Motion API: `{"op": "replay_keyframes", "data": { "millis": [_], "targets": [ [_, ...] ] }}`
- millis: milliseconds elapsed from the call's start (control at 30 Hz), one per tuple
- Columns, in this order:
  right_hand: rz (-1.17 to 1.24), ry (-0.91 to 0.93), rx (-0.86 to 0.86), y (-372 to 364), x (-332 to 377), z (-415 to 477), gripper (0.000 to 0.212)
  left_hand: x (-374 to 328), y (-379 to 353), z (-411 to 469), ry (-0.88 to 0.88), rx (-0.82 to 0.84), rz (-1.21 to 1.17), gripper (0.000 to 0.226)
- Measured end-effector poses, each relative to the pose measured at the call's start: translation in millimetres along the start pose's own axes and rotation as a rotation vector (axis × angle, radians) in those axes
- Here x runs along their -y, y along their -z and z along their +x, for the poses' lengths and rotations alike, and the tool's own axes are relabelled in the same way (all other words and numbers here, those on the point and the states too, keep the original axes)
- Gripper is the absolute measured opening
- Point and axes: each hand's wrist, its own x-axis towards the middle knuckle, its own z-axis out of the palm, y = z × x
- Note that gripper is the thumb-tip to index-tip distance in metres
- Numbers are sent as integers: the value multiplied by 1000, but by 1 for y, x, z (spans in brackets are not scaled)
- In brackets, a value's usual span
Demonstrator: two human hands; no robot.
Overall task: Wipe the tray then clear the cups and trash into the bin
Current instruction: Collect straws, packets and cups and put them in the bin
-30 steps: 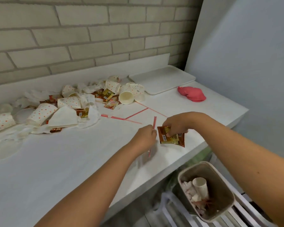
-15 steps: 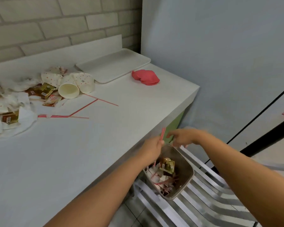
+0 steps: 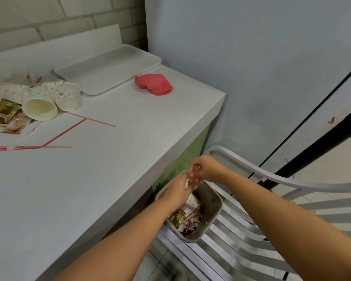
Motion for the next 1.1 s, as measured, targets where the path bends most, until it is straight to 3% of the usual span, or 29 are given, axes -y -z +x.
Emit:
{"op": "replay_keyframes", "data": {
  "millis": [133, 233, 367, 533, 733, 900, 1100],
  "targets": [
    [-196, -27, -13, -8, -14, 1, 28, 17, 0, 0, 119, 29, 111, 49],
    [-277, -98, 101, -14, -21, -1, 13, 29, 0, -1, 153, 70, 141, 62],
    [-362, -198, 289, -14, -14, 0, 35, 35, 2, -2, 184, 124, 136, 70],
    [-498, -183, 333, 0, 17, 2, 37, 25, 16, -2, 140, 44, 172, 64],
    [-558, -101, 382, 13, 64, 18, 22, -11, 52, -20, -39, -41, 322, 23],
    [-583, -70, 415, 29, 124, 15, 13, -29, 96, -47, -124, -180, 299, 23],
    [-677, 101, 398, 16, 206, 12, 12, -22, 160, -84, -63, -370, 259, 20]
  ]
}}
